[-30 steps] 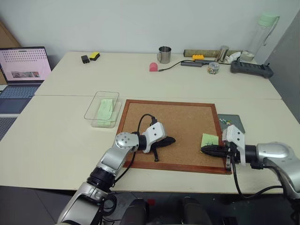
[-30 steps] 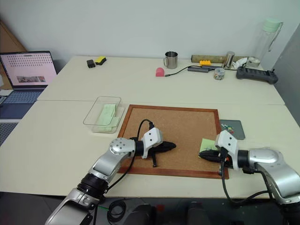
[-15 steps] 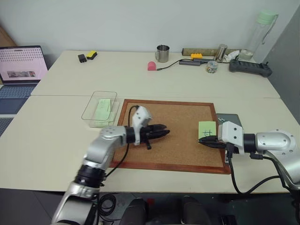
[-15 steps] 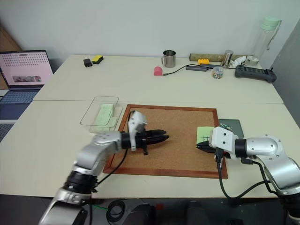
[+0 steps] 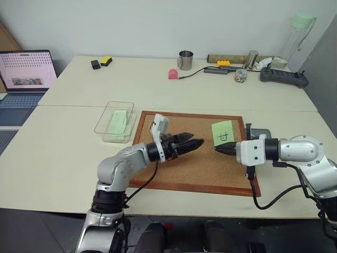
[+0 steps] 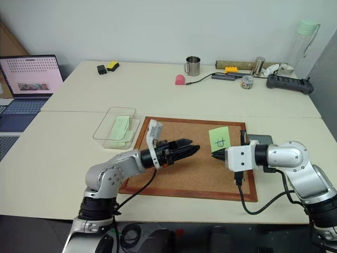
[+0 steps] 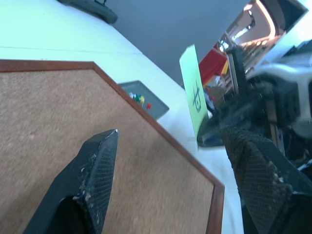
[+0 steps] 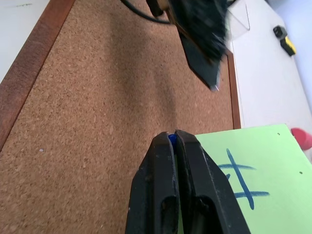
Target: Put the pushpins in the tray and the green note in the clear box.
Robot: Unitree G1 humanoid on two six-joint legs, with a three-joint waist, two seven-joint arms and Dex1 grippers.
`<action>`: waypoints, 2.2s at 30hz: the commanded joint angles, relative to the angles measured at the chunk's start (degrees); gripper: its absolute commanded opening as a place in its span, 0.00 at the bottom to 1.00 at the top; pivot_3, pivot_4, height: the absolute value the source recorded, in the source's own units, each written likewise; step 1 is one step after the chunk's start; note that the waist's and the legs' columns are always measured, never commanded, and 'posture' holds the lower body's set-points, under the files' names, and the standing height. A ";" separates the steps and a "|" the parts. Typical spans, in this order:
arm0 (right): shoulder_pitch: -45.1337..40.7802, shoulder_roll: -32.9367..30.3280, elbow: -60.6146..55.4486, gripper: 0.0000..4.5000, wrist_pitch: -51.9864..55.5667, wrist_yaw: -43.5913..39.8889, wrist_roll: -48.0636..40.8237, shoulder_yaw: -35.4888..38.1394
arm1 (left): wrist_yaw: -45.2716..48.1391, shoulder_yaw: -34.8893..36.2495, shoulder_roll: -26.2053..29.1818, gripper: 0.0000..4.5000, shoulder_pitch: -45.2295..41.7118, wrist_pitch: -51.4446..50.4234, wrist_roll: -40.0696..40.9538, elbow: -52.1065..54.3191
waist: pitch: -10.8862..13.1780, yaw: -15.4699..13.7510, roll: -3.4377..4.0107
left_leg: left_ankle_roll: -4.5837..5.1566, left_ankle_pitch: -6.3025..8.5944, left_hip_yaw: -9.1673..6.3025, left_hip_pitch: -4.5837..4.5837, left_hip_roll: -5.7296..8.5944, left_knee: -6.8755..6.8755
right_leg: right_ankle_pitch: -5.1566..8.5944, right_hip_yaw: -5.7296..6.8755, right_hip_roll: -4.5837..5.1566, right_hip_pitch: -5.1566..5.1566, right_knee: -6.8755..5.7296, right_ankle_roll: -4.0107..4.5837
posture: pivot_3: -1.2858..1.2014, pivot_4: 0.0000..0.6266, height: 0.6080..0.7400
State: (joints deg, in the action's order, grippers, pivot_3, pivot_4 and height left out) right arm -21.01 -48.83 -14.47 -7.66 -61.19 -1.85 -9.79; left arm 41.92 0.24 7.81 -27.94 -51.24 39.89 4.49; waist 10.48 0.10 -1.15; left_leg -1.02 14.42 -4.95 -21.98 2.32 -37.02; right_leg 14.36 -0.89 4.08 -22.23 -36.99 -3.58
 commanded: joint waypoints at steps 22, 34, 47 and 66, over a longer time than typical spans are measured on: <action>-1.38 1.59 0.26 0.00 -6.01 0.08 1.59 -1.87 | 2.67 -4.82 -2.48 0.01 -3.34 3.93 -0.91 -4.68 | 0.00 0.06 0.00 | 0.00 0.00 0.02 0.03 0.00 0.01 | 0.00 -0.03 -0.01 0.00 -0.01 0.01 | 0.52 0.24 1.00; -2.10 2.93 1.29 0.00 -8.52 1.97 2.71 -0.76 | 1.14 -4.70 -2.21 0.01 -3.52 7.71 -4.01 -7.19 | 0.00 0.06 0.00 | 0.00 0.00 0.02 0.03 0.00 0.02 | 0.00 -0.02 -0.01 0.00 -0.01 0.01 | 0.52 0.24 1.00; 8.18 1.36 -5.34 0.00 5.19 9.68 -5.49 15.16 | -3.42 -4.02 -4.54 0.01 -5.93 14.63 -9.92 -13.58 | 0.01 -0.14 -0.01 | 0.01 0.01 0.00 -0.02 0.02 0.02 | 0.00 -0.02 0.00 -0.01 0.01 0.01 | 0.52 0.24 1.00; 11.03 6.86 7.15 0.00 38.44 24.61 -11.63 24.34 | -5.78 -0.69 -0.91 0.01 -3.85 10.29 -5.09 1.57 | -0.01 0.01 0.02 | 0.05 0.02 0.17 0.03 0.01 0.02 | 0.00 -0.09 -0.02 -0.01 -0.01 0.01 | 0.52 0.24 1.00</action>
State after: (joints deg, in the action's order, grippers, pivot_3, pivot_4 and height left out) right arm -8.60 -42.37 -8.03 29.85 -37.38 -12.69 14.35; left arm 36.62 -0.44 6.98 -31.37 -41.29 33.91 2.95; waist 10.48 0.12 -1.14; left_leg -0.97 14.44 -4.77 -21.96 2.33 -37.01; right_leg 14.36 -0.98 4.06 -22.24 -37.01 -3.57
